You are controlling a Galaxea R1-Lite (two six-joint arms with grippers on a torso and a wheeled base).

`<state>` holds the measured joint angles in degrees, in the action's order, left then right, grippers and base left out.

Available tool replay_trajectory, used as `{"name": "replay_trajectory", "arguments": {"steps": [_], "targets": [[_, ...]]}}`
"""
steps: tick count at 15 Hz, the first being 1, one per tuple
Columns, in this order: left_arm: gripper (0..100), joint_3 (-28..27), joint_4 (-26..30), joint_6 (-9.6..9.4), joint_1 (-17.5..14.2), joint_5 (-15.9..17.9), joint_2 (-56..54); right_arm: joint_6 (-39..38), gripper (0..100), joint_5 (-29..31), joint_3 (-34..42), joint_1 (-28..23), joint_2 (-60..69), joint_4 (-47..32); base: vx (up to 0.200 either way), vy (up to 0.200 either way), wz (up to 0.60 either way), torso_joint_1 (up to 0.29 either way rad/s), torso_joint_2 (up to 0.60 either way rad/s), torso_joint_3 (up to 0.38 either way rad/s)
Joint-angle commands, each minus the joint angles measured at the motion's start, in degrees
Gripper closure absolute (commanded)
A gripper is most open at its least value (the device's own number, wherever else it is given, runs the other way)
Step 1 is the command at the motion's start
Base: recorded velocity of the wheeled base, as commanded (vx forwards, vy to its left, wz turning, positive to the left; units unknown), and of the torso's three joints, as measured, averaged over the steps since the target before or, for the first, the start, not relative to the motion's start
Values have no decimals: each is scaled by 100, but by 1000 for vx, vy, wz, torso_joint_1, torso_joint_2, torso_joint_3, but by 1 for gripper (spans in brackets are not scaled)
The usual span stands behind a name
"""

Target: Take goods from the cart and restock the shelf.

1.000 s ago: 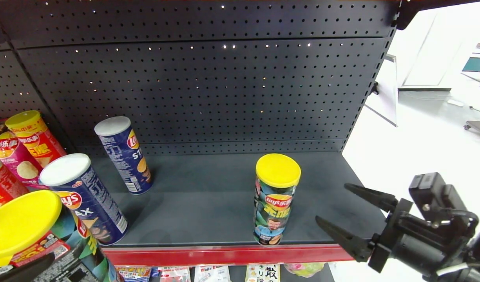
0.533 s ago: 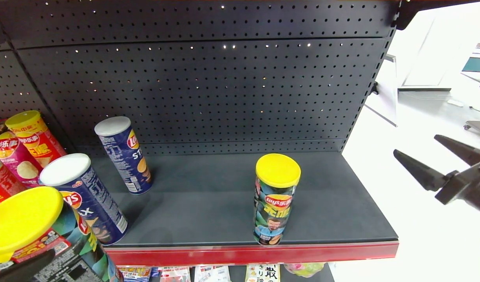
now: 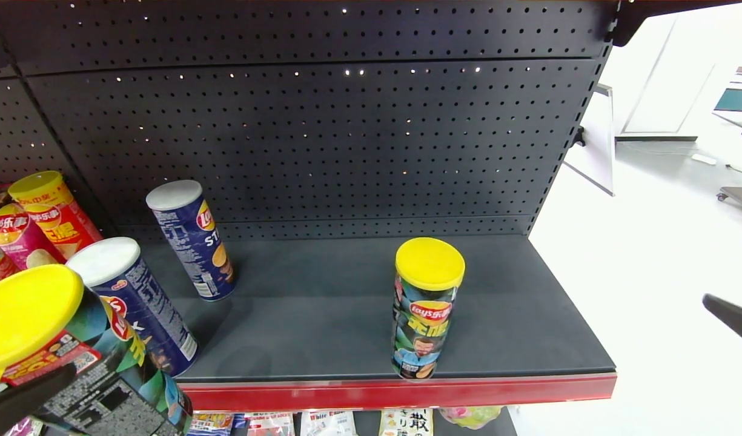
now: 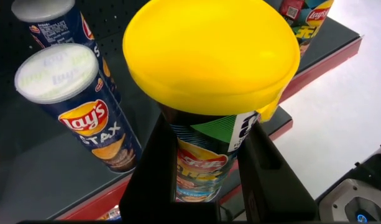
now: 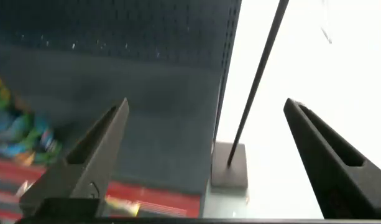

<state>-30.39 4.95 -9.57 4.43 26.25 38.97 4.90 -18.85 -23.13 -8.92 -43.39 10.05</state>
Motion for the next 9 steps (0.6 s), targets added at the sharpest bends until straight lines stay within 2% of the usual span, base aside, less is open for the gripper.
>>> {"name": "replay_trajectory", "arguments": {"steps": [1, 4, 5, 7, 8, 9], "targets": [[100, 24, -12, 8, -3, 3, -13, 37, 0, 109, -52, -57, 2809, -2490, 0, 0, 0, 0, 0, 0], [100, -2, -20, 17, -3, -5, -21, 178, 0, 654, 520, -83, 3802, -2569, 0, 0, 0, 0, 0, 0], [100, -11, -20, 17, -3, -5, -21, 283, 0, 1058, 695, -101, 3776, -2384, 0, 0, 0, 0, 0, 0], [100, -46, -29, 17, -3, 3, -21, 301, 0, 1797, 1319, -101, 3776, -1760, 0, 0, 0, 0, 0, 0], [100, -37, -29, 17, 6, 12, -39, 301, 0, 1929, 1618, -101, 3776, -1444, 0, 0, 0, 0, 0, 0], [100, -46, -29, 25, -3, 135, -48, 231, 0, 2017, 2295, -101, 3776, -653, 0, 0, 0, 0, 0, 0]]}}
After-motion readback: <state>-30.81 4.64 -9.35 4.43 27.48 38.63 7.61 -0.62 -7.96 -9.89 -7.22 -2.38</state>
